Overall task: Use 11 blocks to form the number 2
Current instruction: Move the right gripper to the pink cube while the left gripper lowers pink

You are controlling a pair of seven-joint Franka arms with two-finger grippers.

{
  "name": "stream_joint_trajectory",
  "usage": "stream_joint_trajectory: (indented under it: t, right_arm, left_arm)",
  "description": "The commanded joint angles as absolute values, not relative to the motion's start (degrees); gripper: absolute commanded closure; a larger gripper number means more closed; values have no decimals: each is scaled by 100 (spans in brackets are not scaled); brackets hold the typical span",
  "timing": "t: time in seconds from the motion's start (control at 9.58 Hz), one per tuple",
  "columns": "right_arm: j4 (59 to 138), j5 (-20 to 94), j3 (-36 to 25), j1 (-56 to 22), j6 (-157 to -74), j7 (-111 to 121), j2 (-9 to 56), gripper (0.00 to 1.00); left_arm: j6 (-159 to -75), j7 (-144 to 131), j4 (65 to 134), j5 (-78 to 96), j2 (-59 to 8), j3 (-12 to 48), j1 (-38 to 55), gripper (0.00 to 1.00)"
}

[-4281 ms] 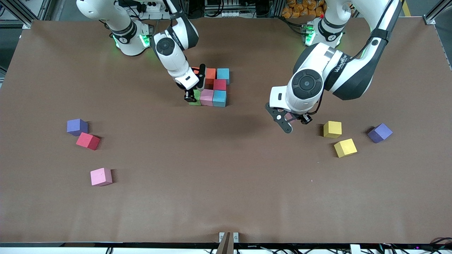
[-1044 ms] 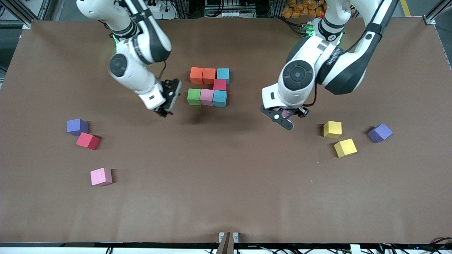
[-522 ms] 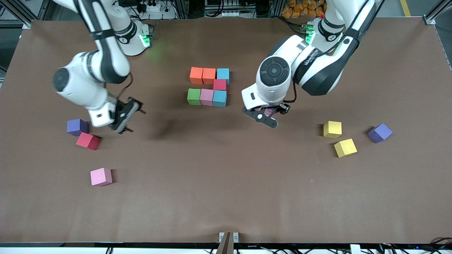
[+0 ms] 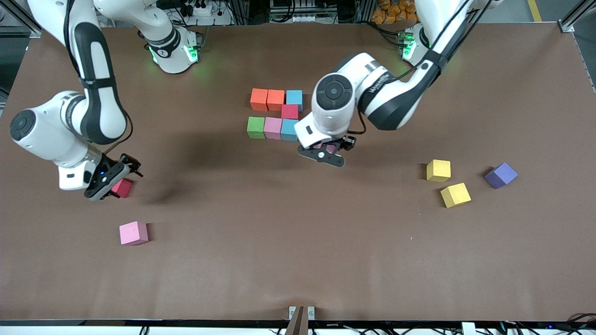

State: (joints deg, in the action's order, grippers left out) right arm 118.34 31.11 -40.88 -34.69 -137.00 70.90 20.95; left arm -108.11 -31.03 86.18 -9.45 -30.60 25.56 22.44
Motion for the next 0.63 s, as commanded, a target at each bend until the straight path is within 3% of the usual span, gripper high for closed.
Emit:
stream_joint_trajectory:
  t: [0.0, 0.31, 0.52]
  right_arm:
    - [11225, 3182, -3762, -3120, -13615, 6080, 2706, 0]
    - [10864, 3164, -2878, -2595, -13605, 3971, 3075, 0]
    - [10811, 3094, -2768, -2610, -13597, 3437, 3103, 0]
  left_arm:
    - [-11152, -3855, 8411, -932, -3400, 2453, 2644, 100]
    - [-11276, -4374, 7956, -923, -3760, 2128, 3285, 100]
    - [-11372, -4587, 7814, -923, -3910, 1978, 3559, 100]
